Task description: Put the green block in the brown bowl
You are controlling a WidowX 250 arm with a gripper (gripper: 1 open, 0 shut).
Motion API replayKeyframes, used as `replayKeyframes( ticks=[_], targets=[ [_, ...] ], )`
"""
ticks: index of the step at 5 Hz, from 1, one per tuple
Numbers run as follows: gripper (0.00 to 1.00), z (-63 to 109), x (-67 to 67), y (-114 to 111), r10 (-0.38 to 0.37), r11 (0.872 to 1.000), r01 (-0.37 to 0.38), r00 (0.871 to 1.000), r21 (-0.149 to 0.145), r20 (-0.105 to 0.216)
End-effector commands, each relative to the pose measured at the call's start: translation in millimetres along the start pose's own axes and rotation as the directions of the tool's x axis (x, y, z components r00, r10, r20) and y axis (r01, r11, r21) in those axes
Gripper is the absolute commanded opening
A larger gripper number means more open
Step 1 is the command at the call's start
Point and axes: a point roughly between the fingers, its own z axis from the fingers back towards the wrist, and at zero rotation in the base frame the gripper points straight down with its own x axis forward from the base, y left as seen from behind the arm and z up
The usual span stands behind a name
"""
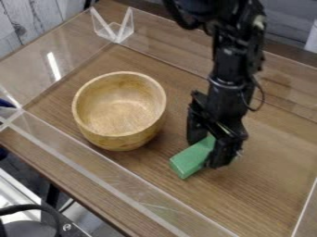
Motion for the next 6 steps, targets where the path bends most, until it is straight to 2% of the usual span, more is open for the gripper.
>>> replayKeyframes(
  ticks=[1,2,3,5,6],
  targets=[
    [1.00,11.3,7.3,4.8,0.009,0.999,-0.011,0.998,0.032,0.062],
    [1.00,9.1,4.8,7.7,0.019,0.999,-0.022,0.998,0.042,0.067],
    [1.00,13.1,-2.7,9.0,-0.021,0.999,0.017,0.997,0.051,0.073],
    [1.00,23.2,-15.0,8.9,-0.119,0.991,0.111,0.988,0.075,0.103],
    [1.00,23.9,-14.1,3.6,-0.072,0.996,0.066,0.992,0.061,0.103]
  ],
)
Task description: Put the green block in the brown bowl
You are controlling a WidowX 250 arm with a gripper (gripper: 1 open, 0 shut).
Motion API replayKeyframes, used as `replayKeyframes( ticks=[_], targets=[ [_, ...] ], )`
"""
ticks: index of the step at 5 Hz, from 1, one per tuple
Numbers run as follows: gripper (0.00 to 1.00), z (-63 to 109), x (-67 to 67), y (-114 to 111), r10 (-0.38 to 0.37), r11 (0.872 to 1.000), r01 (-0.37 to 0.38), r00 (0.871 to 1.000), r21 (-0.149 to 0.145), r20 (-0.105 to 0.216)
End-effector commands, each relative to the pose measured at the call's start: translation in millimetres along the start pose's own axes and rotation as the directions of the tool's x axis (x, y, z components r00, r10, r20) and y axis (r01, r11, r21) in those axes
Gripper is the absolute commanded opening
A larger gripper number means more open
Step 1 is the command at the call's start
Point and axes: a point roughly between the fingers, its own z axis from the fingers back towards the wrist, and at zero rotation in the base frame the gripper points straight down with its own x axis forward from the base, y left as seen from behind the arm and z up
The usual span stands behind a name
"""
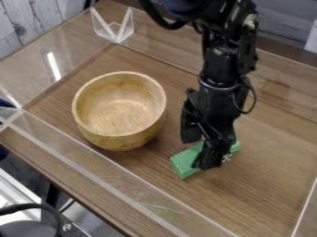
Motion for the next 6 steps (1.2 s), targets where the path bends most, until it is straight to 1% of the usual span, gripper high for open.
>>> replayKeyframes(
  ticks=[1,3,4,5,6],
  targets=[
    [1.00,14.7,7.3,-3.9,0.042,0.999,-0.042,0.998,0.010,0.052],
    [1.00,17.8,2.5,2.6,0.136,0.990,-0.133,0.988,-0.048,0.075],
    [0.00,14.8,5.5,4.1,0.134,0.990,-0.130,0.989,-0.059,0.065],
    [0.00,15.4,6.5,4.6,0.122,0.991,-0.117,0.990,-0.065,0.075],
    [0.00,26.2,6.2,6.0,0.112,0.992,-0.105,0.989,-0.070,0.099]
  ],
)
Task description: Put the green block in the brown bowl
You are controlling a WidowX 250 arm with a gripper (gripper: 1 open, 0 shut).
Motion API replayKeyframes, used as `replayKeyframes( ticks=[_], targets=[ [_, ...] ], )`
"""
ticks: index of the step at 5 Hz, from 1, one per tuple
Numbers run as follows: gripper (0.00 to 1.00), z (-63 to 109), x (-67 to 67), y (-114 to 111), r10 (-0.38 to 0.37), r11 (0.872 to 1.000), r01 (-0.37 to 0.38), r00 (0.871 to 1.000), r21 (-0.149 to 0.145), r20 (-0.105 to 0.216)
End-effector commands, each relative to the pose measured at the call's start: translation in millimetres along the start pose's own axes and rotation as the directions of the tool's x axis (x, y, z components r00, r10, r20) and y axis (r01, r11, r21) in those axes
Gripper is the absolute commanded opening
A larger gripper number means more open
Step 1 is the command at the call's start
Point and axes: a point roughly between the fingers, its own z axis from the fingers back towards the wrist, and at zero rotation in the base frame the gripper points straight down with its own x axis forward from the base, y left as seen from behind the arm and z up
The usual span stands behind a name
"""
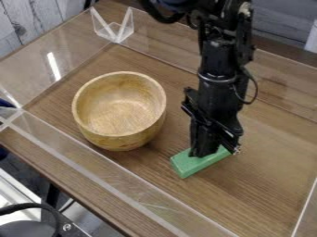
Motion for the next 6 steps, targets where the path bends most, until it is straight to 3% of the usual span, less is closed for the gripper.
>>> replayKeyframes(
  ticks=[1,2,5,6],
  targets=[
    [0.00,26.4,8.1,1.1,-0.009,0.999,0.006,0.996,0.036,0.086],
    [0.00,32.1,8.9,0.4,-0.007,0.999,0.002,0.996,0.047,0.093],
    [0.00,30.3,9.3,-3.6,0.009,1.000,-0.012,0.993,0.022,0.119],
    [0.00,36.4,11.7,-1.3,0.020,1.000,-0.020,0.992,0.000,0.128]
  ],
)
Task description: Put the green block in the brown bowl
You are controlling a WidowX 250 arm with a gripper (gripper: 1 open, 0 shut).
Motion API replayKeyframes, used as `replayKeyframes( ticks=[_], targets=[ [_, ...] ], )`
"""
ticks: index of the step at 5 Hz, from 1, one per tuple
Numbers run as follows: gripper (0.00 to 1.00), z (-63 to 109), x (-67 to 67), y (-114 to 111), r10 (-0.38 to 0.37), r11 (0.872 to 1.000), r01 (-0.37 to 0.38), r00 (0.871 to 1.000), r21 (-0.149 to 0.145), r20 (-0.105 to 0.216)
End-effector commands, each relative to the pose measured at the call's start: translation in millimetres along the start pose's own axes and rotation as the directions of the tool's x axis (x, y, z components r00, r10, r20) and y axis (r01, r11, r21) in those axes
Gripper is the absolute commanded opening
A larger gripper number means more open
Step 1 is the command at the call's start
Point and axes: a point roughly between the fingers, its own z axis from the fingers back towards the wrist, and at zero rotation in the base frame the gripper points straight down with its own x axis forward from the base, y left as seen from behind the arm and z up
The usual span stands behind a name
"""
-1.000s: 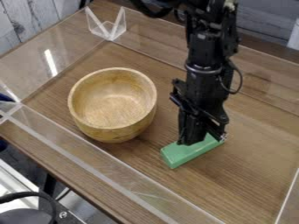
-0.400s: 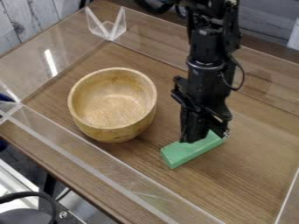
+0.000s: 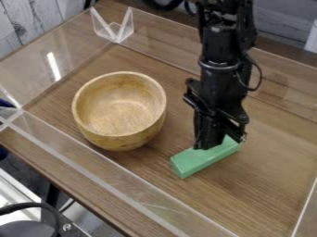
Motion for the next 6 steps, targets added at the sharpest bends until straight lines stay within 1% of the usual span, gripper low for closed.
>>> replayKeyframes(
  ticks=[1,3,4,5,6],
  targets=[
    [0.00,27.9,11.6,4.8,0.010,1.000,-0.010,0.996,0.000,0.088],
    [0.00,41.9,15.7,8.7,0.060,0.998,-0.061,0.994,0.008,0.094],
    [0.00,49.6,13.0,8.8,0.067,0.998,-0.068,0.992,0.006,0.108],
    [0.00,49.8,11.5,8.0,0.068,0.998,-0.068,0.991,0.001,0.112],
    [1.00,54.4,6.7,6.9,0.079,0.997,-0.077,0.990,-0.020,0.119]
  ],
)
